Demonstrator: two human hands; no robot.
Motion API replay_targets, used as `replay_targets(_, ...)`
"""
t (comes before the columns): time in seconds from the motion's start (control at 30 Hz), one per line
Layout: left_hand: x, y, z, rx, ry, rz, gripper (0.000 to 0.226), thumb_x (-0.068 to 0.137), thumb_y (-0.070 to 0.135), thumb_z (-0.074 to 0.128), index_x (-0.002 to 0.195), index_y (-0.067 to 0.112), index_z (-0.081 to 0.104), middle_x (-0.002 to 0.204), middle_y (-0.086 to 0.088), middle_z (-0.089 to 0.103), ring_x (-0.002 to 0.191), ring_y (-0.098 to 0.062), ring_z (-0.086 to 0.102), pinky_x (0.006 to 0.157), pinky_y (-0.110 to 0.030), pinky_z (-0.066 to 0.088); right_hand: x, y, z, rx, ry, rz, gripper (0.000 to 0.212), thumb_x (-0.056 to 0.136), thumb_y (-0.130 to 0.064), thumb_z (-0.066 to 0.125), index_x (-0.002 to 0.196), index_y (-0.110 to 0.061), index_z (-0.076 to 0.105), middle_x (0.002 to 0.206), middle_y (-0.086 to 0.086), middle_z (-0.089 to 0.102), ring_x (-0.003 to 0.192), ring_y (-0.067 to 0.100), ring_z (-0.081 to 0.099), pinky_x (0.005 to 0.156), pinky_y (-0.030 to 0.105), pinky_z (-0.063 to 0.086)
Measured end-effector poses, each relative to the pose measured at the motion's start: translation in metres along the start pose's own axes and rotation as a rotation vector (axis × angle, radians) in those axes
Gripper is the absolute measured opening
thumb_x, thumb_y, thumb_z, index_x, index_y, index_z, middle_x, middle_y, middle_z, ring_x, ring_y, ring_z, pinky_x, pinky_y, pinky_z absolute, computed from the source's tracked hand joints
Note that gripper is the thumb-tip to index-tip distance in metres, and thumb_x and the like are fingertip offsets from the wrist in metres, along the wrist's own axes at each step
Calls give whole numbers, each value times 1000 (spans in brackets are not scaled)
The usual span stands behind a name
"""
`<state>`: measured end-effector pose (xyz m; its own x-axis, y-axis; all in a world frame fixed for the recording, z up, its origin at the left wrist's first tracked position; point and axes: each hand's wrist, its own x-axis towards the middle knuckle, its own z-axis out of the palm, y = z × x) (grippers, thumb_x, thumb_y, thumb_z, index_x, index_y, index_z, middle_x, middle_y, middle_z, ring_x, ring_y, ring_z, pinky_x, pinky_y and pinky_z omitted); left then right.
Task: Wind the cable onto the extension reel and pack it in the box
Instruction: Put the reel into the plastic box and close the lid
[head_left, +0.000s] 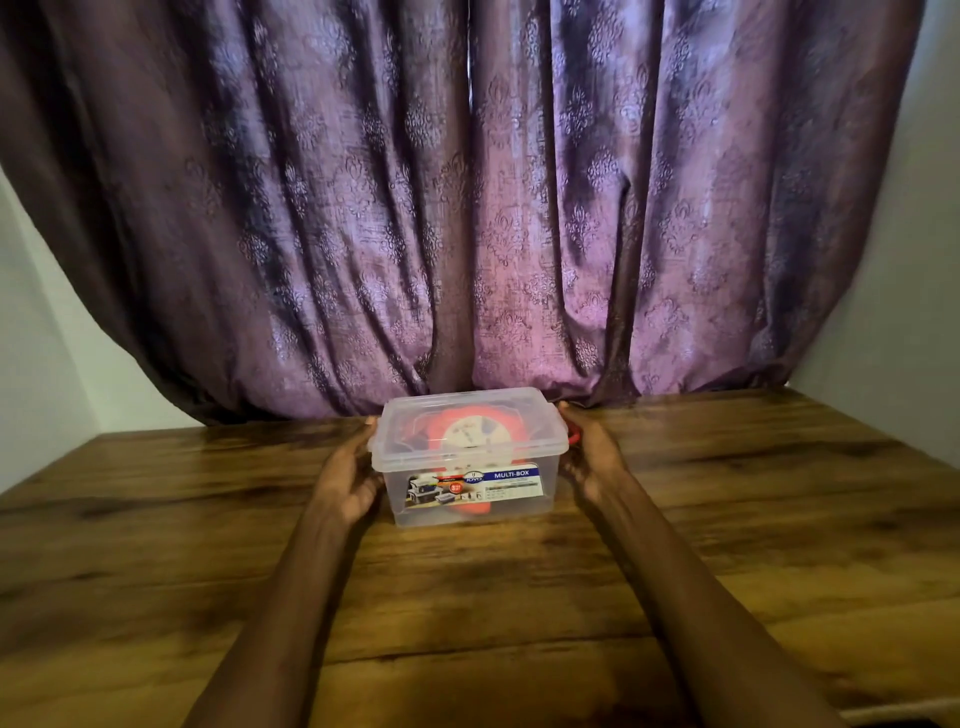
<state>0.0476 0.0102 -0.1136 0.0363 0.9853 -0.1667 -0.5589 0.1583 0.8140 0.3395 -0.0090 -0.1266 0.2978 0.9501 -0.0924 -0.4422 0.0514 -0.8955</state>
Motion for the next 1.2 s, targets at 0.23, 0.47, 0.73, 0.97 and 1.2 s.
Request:
replay_targets(0.23,-3,9,-3,10,65,-89,15,88,25,74,90,11,71,76,-3,71,72,-17,64,53,-30,61,-18,7,20,126,-217,-55,42,85,-11,63,127,-17,61,115,18,71,97,37,68,83,52,58)
replay_targets(0.47,-10,-1,3,-38,68,1,8,91,20,68,92,12,69,87,-6,68,78,-19,61,78,-36,55,-18,7,17,120,-238,-61,44,88,-8,58,132,-6,58,126,28,63,108,45,60,101,66,43)
replay_targets(0.73,-31,-18,12,15,-130,215,25,95,1,48,107,19,61,93,-8,78,78,-23,75,66,-36,62,-20,1,19,65,-211,-97,46,85,3,51,131,1,54,118,28,61,99,39,58,89,56,49)
replay_targets(0.97,-29,-14,7,268,-136,270,32,97,12,49,128,13,58,126,-21,67,107,-34,64,100,-56,50,-17,-8,20,-190,-201,-190,39,87,5,46,111,-19,64,97,3,72,74,15,70,61,24,56)
replay_targets(1.2,-24,-3,11,576,-69,370,36,98,12,42,128,19,60,126,-17,68,95,-24,66,74,-32,55,-10,-5,24,-142,-183,-194,41,87,8,45,117,-14,61,93,3,73,71,16,70,57,24,56)
